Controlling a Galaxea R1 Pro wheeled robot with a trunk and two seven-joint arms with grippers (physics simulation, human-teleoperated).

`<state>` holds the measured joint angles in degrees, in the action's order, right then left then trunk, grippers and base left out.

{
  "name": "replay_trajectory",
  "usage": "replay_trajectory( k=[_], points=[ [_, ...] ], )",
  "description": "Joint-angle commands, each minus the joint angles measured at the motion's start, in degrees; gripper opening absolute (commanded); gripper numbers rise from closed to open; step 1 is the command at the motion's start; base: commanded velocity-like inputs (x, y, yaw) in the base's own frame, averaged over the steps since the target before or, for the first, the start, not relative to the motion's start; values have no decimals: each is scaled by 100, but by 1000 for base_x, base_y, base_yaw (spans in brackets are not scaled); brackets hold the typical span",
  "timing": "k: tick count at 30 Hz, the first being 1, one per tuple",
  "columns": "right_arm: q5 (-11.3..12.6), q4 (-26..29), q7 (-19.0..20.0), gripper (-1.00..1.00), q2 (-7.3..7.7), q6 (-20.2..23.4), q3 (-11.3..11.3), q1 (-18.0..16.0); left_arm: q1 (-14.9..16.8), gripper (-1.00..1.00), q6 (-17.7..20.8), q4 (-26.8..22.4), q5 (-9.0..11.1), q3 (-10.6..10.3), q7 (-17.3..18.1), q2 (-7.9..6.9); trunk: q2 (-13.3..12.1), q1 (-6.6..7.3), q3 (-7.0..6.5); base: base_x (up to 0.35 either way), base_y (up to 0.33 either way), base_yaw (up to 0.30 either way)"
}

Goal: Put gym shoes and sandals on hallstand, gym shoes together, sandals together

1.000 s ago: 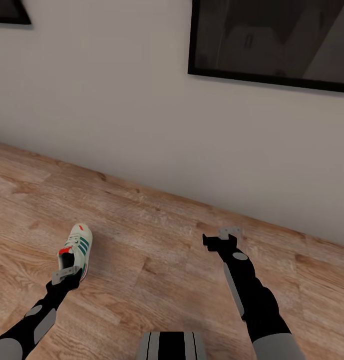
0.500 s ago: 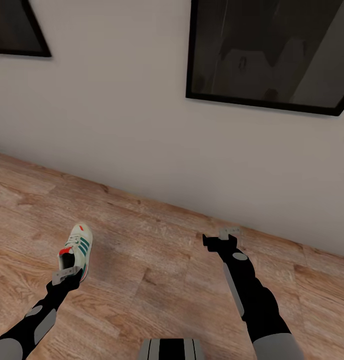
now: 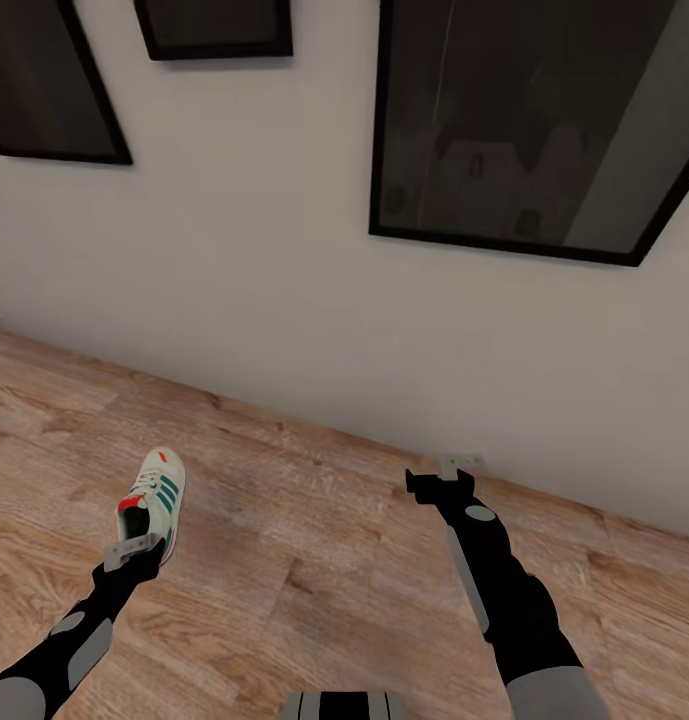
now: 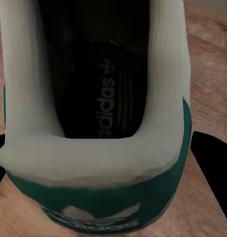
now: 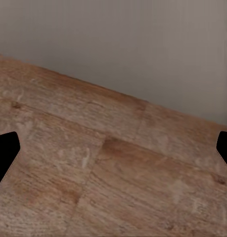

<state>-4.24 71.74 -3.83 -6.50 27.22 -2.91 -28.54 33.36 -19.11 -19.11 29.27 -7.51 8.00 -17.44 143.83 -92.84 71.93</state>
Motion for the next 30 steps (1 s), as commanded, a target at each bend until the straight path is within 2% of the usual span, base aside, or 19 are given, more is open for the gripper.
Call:
replay_trajectory(
  k=[1,24,30],
  points=[
    [-42,7,-13,100,0,38,-8,-2,3,-100,-23,10,61,-40,18,-5,0,3,-28,0,0,0],
    [-50,-2,-12,100,0,38,-8,-2,2,-100,-23,81,61,-40,20,-6,-31,63,-754,0,0,0],
    [-50,-2,-12,100,0,38,-8,-2,3,-100,-23,91,61,-40,23,-7,-31,63,-810,0,0,0]
  ],
)
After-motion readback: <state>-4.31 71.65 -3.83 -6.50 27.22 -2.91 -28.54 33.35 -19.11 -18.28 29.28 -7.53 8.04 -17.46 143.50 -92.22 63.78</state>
